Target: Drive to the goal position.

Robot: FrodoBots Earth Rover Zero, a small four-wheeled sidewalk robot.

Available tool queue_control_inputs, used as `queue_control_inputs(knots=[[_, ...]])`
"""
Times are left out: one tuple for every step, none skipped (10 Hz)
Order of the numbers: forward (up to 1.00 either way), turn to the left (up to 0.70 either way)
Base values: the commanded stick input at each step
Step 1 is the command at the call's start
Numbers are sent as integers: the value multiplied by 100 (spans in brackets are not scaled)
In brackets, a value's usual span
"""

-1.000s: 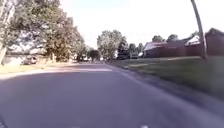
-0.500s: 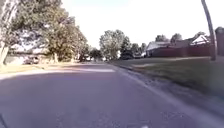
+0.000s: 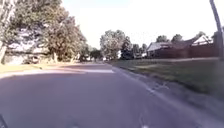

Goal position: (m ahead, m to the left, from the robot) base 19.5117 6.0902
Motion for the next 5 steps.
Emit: queue_control_inputs(knots=[[100, 0], [100, 0], [100, 0], [100, 0], [100, 0]])
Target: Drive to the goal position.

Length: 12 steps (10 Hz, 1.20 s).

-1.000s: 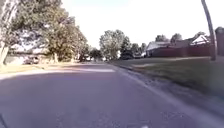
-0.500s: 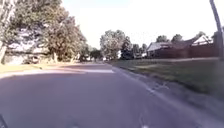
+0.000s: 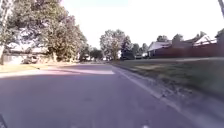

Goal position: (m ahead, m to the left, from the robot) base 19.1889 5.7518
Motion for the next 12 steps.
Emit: queue_control_inputs(knots=[[100, 0], [100, 0], [96, 0], [87, 0], [86, 0], [86, 0], [86, 0], [86, 0], [86, 0], [86, 0], [86, 0], [87, 0]])
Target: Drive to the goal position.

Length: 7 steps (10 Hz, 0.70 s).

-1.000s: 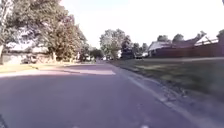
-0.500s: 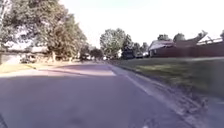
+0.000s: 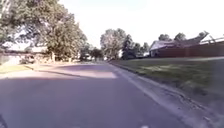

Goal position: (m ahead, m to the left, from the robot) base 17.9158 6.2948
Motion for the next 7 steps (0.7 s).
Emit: queue_control_inputs(knots=[[88, 0], [93, 0], [95, 0], [96, 0], [96, 0], [96, 0], [97, 0]])
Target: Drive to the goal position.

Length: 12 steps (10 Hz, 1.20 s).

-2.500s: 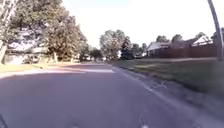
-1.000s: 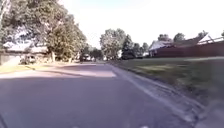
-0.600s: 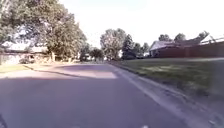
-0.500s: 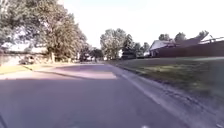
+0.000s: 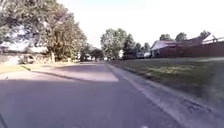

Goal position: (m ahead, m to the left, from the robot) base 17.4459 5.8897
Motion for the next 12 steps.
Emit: queue_control_inputs(knots=[[97, 0], [96, 7], [98, 30], [100, 40], [100, 40], [100, 40], [100, 38], [100, 29], [100, 13], [100, 3], [100, 2], [100, 2]])
